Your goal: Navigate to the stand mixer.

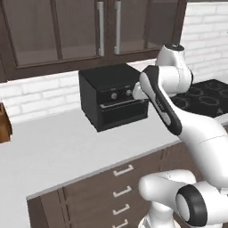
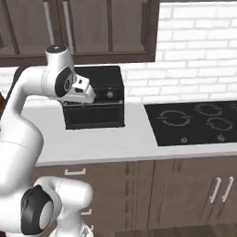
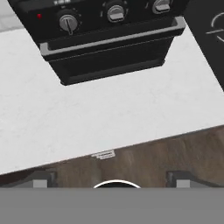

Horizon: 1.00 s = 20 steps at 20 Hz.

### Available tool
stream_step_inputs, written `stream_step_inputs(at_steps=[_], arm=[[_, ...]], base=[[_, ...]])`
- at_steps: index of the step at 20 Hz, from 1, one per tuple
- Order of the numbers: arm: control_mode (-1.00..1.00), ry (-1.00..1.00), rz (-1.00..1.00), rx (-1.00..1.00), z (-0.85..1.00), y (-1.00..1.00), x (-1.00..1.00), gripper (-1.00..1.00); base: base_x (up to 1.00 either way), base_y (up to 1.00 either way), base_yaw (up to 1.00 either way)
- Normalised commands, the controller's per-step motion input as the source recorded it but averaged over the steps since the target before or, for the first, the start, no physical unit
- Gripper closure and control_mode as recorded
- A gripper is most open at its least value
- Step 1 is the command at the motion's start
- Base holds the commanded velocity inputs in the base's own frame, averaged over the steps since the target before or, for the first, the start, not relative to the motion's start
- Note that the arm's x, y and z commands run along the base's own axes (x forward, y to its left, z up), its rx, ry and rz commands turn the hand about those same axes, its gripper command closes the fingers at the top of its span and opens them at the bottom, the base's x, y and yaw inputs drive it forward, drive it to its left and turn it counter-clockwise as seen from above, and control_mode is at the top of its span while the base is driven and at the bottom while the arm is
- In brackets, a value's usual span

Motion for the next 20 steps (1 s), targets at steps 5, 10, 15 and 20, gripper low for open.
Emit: stream_step_inputs(at_steps=[5,10,15,20], arm=[[1.00,0.00,0.00,0.00,0.00,0.00,0.00,-1.00],[1.00,0.00,0.00,0.00,0.00,0.00,0.00,-1.00],[1.00,0.00,0.00,0.00,0.00,0.00,0.00,-1.00],[1.00,0.00,0.00,0.00,0.00,0.00,0.00,-1.00]], base=[[-0.10,-0.09,-0.84],[0.00,-0.03,-0.83],[0.00,-0.02,-0.71],[0.00,-0.11,-0.77]])
